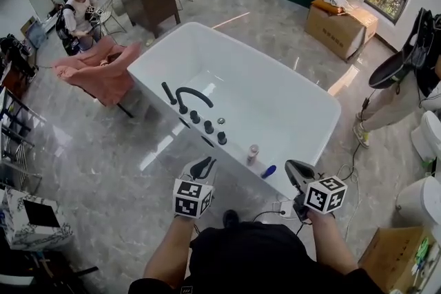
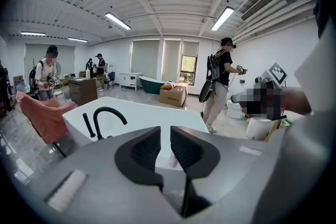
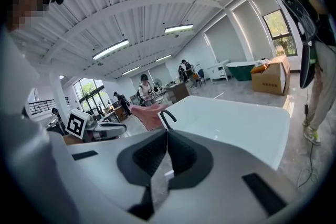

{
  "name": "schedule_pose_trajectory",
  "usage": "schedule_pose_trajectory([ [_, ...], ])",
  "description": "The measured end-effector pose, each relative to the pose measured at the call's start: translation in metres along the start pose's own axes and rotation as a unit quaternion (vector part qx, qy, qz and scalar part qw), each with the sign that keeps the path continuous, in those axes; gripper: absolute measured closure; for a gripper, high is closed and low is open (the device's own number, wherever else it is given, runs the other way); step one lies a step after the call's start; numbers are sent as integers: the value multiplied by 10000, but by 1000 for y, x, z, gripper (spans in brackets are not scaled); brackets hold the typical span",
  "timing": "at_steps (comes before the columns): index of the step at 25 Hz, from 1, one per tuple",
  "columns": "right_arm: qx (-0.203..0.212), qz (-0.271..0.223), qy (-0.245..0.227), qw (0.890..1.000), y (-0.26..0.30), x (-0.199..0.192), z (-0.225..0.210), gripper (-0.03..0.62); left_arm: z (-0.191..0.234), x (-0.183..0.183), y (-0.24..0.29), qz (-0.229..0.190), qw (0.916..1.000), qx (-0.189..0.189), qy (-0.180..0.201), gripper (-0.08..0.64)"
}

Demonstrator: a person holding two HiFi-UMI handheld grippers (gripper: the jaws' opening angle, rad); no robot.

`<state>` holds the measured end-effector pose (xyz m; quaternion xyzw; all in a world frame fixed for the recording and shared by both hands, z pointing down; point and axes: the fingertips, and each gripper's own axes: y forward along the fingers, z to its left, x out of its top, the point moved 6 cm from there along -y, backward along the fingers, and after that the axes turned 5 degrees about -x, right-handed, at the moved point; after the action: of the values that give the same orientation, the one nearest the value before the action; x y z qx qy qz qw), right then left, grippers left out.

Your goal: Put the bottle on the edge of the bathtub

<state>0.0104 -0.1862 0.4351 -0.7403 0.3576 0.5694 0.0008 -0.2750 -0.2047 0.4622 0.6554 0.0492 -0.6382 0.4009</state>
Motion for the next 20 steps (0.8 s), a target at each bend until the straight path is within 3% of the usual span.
schedule_pose_trajectory([
  [11, 217, -428, -117, 9988, -56, 7, -35, 580, -56, 49, -3, -368, 9990, 241, -40, 506],
  [20, 552, -919, -190, 9941, -89, 12, -50, 581, -100, 76, -16, -633, 9958, 634, 195, 525],
])
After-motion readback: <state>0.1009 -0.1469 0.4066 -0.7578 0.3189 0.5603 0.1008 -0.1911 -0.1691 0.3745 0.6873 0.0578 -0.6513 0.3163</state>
